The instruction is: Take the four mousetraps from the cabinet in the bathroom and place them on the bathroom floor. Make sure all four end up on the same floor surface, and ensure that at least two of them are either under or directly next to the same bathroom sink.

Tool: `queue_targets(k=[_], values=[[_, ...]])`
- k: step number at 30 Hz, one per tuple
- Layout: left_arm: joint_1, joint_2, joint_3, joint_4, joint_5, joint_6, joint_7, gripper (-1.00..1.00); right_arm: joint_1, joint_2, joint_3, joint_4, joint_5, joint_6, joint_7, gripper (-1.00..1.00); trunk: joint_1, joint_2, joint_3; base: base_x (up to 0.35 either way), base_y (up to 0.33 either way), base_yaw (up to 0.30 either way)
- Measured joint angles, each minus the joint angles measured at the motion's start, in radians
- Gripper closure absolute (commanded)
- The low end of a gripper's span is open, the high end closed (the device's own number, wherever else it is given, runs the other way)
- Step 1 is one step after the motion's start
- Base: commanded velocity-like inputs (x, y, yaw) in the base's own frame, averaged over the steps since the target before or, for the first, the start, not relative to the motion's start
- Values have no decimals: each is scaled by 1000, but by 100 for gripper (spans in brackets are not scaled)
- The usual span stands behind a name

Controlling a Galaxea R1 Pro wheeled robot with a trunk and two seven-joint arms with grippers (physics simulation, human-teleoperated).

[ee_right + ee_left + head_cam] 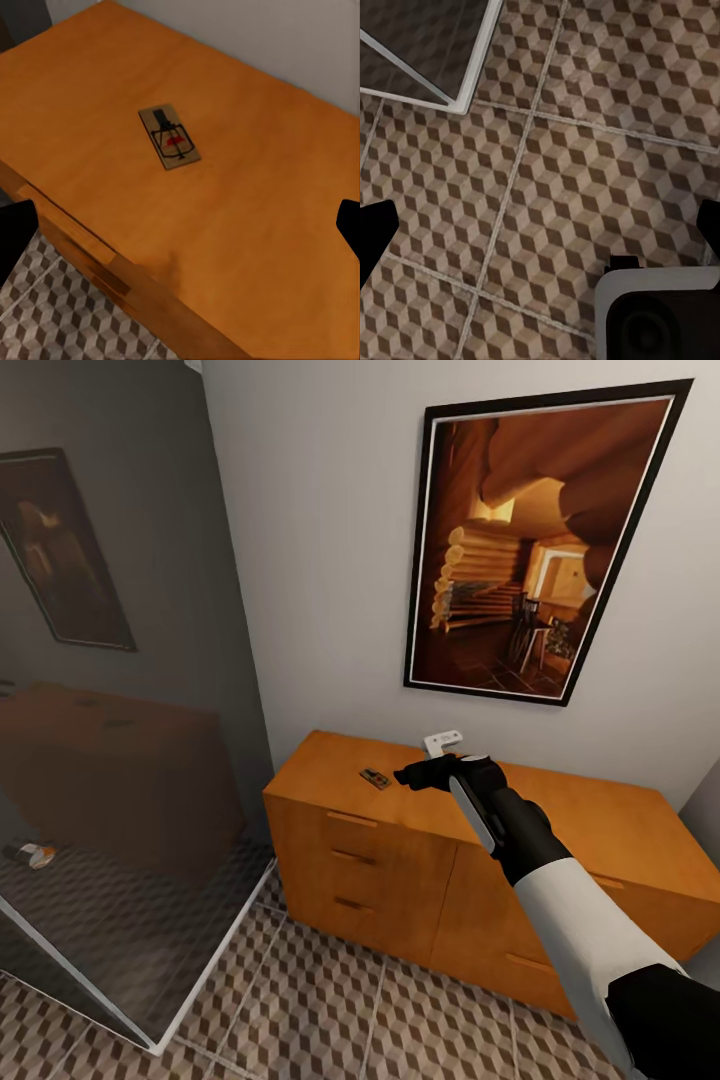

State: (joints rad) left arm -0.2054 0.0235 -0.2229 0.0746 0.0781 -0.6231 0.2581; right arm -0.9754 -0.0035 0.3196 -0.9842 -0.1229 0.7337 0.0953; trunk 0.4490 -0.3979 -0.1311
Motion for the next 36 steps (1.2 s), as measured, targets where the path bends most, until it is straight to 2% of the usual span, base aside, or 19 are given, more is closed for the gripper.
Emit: queue_targets(k=[17, 36], values=[[0, 0, 0, 0, 0, 0, 0, -100, 0, 0, 6, 4, 2, 1, 0, -100, 0, 0, 0, 278, 0, 0], [0, 0, 0, 0, 0, 0, 0, -100, 0, 1, 8, 10, 0, 1, 1, -100, 0, 0, -10, 24, 0, 0]])
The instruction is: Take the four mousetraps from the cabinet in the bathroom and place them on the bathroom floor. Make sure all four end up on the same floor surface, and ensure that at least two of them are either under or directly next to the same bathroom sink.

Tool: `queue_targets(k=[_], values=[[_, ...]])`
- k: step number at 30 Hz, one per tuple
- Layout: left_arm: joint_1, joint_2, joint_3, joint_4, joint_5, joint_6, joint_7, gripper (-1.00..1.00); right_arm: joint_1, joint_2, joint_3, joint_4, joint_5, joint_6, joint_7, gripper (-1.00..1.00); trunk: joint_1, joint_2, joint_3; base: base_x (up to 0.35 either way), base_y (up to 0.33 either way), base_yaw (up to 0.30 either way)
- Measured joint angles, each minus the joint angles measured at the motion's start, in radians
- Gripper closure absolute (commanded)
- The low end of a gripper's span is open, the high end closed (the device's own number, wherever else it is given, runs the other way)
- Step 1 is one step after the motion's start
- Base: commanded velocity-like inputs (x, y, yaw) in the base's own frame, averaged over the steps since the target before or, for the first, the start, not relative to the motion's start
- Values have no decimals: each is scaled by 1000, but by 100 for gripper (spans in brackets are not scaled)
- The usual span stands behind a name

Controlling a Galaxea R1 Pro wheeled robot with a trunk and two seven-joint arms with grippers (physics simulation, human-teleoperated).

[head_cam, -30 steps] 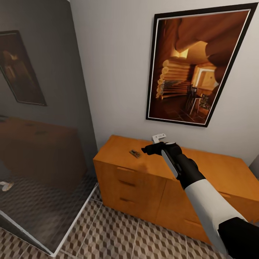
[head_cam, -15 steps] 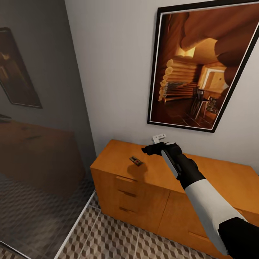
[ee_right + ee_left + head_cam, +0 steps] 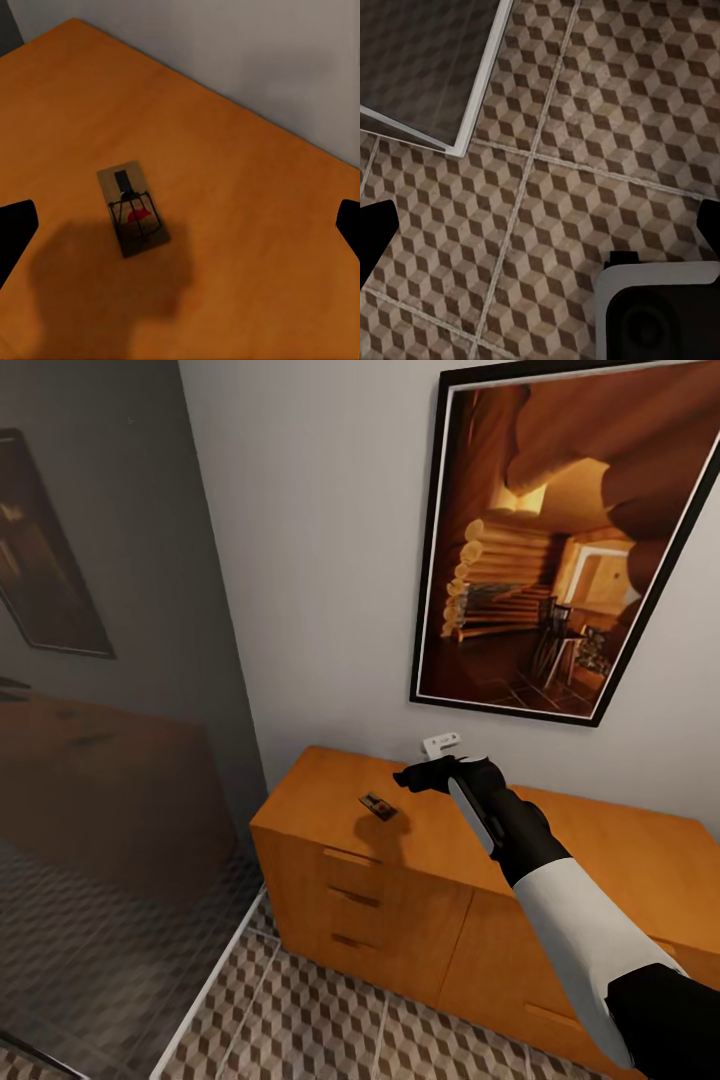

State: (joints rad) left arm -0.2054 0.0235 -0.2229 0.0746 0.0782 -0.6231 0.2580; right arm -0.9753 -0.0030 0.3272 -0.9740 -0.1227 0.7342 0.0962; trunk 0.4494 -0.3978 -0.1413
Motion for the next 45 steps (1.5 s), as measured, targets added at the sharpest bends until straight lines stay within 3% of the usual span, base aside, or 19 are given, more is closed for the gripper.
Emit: queue_targets(k=[33, 36, 45], values=[[0, 0, 0, 0, 0, 0, 0, -100, 0, 0, 5, 4, 1, -1, 1, -100, 0, 0, -26, 0, 0, 0], [0, 0, 0, 0, 0, 0, 0, -100, 0, 0, 23, 4, 1, -1, 7, -100, 0, 0, -26, 0, 0, 0], [0, 0, 0, 0, 0, 0, 0, -100, 0, -1, 147, 4, 2, -39, 71, -100, 0, 0, -26, 0, 0, 0]])
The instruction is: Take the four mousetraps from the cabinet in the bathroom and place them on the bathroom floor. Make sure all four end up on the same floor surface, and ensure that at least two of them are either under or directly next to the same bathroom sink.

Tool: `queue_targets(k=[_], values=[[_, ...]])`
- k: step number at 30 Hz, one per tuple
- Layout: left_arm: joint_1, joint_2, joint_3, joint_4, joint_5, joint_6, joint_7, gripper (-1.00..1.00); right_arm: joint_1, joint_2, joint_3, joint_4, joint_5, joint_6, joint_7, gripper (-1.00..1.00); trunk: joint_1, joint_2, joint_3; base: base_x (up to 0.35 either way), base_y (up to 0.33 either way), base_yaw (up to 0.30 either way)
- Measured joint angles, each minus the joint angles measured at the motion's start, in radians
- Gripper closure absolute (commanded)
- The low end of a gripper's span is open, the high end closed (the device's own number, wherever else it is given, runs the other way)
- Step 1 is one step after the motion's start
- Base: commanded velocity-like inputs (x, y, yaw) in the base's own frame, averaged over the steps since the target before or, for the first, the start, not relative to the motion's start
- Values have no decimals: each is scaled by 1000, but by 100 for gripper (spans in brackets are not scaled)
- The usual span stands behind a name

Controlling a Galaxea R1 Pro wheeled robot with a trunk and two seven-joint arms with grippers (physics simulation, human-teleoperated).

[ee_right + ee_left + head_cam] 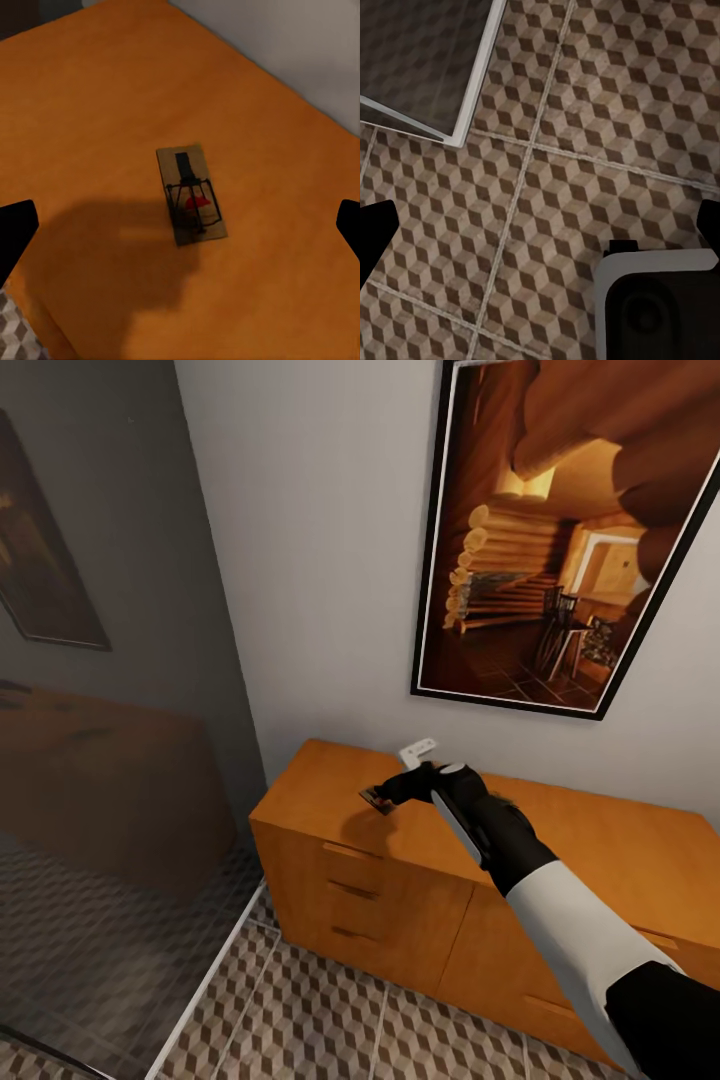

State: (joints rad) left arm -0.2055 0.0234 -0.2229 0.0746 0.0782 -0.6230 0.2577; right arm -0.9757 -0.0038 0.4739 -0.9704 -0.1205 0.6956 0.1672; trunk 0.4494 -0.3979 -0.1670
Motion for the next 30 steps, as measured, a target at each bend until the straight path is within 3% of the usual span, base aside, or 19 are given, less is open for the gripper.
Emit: queue_targets(k=[9, 20, 30], values=[[0, -1, 0, 0, 0, 0, 0, -100, 0, -2, 30, 0, 1, -27, 33, -100, 0, 0, 0, 0, 0, 0], [0, -1, 0, 0, 0, 0, 0, -100, 0, -22, 32, 0, 1, -30, 51, -100, 0, 0, 0, 0, 0, 0], [0, -1, 0, 0, 0, 0, 0, -100, 0, -57, 32, 0, 1, -44, 167, -100, 0, 0, -4, 0, 0, 0]])
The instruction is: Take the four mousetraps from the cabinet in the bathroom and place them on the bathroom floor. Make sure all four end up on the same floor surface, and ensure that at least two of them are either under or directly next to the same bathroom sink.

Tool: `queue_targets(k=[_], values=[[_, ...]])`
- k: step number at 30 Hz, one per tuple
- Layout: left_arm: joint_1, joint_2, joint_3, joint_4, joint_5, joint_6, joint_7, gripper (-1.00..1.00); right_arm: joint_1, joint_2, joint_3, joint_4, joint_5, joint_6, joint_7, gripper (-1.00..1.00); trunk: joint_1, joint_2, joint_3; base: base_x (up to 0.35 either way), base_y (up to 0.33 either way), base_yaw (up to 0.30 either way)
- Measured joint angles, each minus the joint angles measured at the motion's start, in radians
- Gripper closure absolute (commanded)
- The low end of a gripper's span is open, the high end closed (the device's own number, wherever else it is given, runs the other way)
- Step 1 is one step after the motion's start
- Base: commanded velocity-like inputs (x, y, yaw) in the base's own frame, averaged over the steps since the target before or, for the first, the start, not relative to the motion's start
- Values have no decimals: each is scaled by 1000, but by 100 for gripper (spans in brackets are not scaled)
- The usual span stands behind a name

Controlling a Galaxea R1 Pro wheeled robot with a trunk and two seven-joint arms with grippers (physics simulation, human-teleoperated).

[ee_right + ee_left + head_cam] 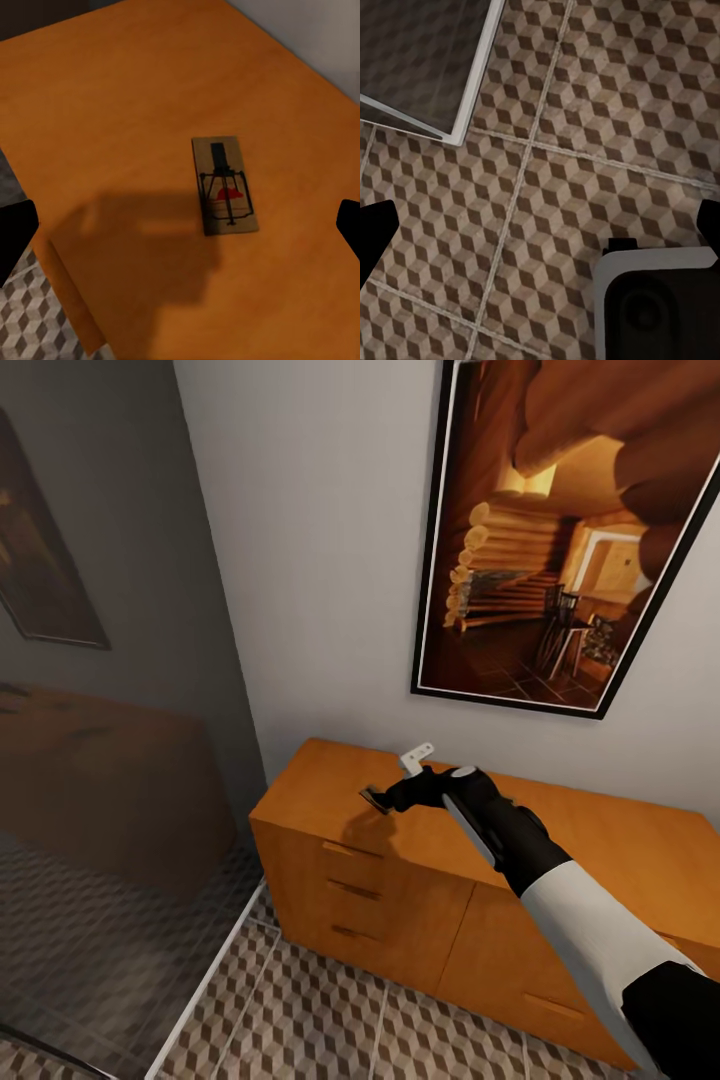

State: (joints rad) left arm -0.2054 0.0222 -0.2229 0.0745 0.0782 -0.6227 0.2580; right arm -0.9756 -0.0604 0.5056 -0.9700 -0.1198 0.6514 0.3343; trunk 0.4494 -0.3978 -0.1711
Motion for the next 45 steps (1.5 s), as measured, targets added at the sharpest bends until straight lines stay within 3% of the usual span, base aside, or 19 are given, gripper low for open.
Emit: queue_targets(k=[7, 20, 35, 45], values=[[0, 0, 0, 0, 0, 4, -1, -100, 0, -13, 0, 0, -1, -13, 34, -100, 0, 0, -5, 0, 0, 0], [0, -3, 0, 0, -1, 77, -4, -100, 0, -21, -1, 0, -2, -20, 57, -100, 0, 0, -14, 0, 0, 0], [0, -1, 0, -1, -1, 78, -3, -100, 0, -24, 0, 0, -2, -33, 58, -100, 0, 0, -23, 0, 0, 0], [0, 0, 0, -2, -1, 80, -3, -100, 1, -39, -1, 0, -3, -37, 59, -100, 0, 0, -30, 0, 0, 0]])
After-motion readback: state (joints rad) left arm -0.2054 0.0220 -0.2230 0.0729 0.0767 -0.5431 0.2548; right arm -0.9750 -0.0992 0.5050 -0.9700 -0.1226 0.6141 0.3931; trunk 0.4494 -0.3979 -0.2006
